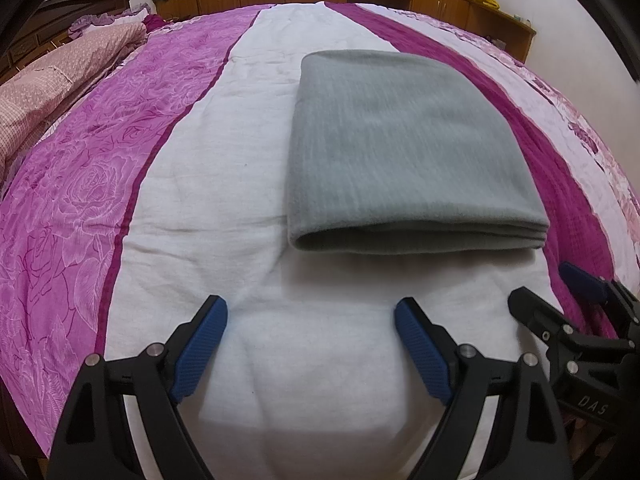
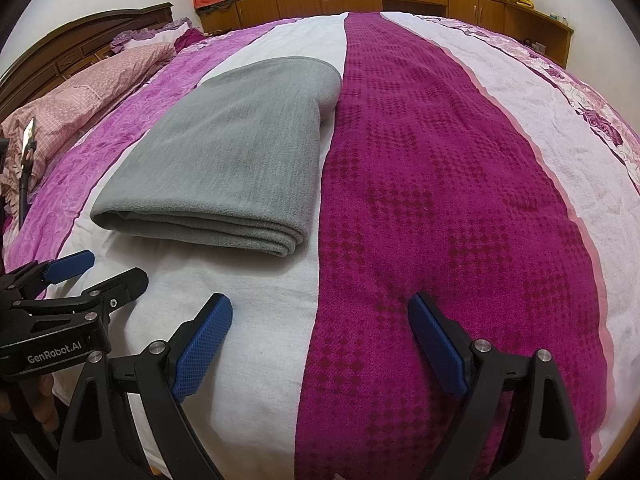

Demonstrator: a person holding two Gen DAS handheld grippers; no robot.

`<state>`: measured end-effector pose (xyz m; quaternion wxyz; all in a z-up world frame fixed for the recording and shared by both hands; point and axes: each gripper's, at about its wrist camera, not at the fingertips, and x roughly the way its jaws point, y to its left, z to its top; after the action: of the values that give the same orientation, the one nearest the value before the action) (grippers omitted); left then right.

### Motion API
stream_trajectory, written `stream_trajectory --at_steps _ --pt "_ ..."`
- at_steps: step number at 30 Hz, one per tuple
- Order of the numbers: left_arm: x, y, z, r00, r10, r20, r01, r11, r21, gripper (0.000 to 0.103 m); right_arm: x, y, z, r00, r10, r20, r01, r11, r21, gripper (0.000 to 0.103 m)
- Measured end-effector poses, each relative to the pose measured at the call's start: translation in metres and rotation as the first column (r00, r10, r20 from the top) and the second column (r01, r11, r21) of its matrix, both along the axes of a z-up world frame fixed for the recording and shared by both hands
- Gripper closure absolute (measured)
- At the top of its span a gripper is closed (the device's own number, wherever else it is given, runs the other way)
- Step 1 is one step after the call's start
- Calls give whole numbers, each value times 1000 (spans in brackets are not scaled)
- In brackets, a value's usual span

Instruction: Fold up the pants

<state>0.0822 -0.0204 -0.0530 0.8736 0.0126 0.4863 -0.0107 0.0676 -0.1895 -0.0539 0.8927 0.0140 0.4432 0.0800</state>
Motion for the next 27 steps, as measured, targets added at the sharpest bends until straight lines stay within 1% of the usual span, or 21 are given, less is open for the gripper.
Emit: stream_trajectory --at_steps 27 --pt "2 2 -1 1000 -2 -11 2 1000 -5 14 2 -1 0 1000 -2 0 2 1000 -2 17"
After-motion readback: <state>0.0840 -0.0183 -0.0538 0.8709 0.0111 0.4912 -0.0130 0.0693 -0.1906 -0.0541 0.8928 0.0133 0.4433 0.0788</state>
